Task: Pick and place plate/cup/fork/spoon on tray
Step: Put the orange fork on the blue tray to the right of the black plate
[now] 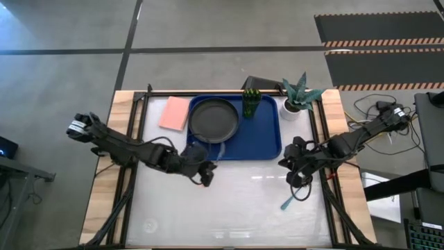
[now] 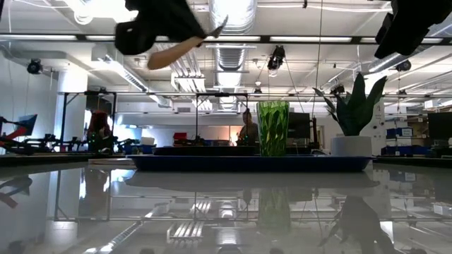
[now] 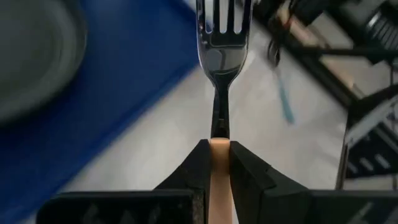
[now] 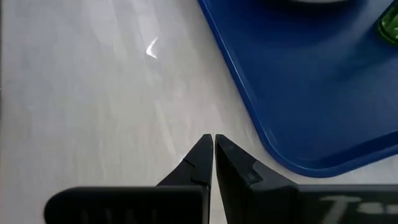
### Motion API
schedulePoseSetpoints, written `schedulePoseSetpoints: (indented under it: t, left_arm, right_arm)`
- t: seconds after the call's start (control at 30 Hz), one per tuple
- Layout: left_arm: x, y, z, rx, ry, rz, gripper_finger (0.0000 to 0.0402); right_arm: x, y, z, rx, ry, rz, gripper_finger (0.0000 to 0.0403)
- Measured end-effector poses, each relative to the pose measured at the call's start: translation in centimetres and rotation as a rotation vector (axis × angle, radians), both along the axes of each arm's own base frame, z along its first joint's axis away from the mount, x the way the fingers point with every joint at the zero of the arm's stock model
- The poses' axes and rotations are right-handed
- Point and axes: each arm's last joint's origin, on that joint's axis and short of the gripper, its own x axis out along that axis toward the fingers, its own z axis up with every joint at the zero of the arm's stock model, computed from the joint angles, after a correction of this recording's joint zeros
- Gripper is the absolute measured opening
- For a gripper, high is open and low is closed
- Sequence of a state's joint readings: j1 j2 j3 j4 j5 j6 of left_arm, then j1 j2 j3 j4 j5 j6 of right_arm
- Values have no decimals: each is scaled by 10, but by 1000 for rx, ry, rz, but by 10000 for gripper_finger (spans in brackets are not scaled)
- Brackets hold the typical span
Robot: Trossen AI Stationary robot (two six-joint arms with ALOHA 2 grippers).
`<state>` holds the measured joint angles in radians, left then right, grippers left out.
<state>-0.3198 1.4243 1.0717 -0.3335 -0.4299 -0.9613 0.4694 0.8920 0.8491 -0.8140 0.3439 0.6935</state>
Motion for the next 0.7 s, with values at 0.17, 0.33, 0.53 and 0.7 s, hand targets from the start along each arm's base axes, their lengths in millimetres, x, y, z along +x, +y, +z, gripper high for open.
schedulePoseSetpoints:
  t: [0.17,0.33,0.53,0.7]
  left_arm:
    - [21,14,4,61,-22,23,18]
    - [42,31,-3,67,-13,76,19]
    - [73,49,-11,100,25,75,19]
    - [90,63,-10,124,25,97,19]
  right_arm:
    - [-8,-4,8,3,-47,23,9]
    - [-14,-8,14,-25,-86,37,9]
    - [-17,-10,17,-59,-111,50,9]
    - [-17,-10,17,-66,-111,58,9]
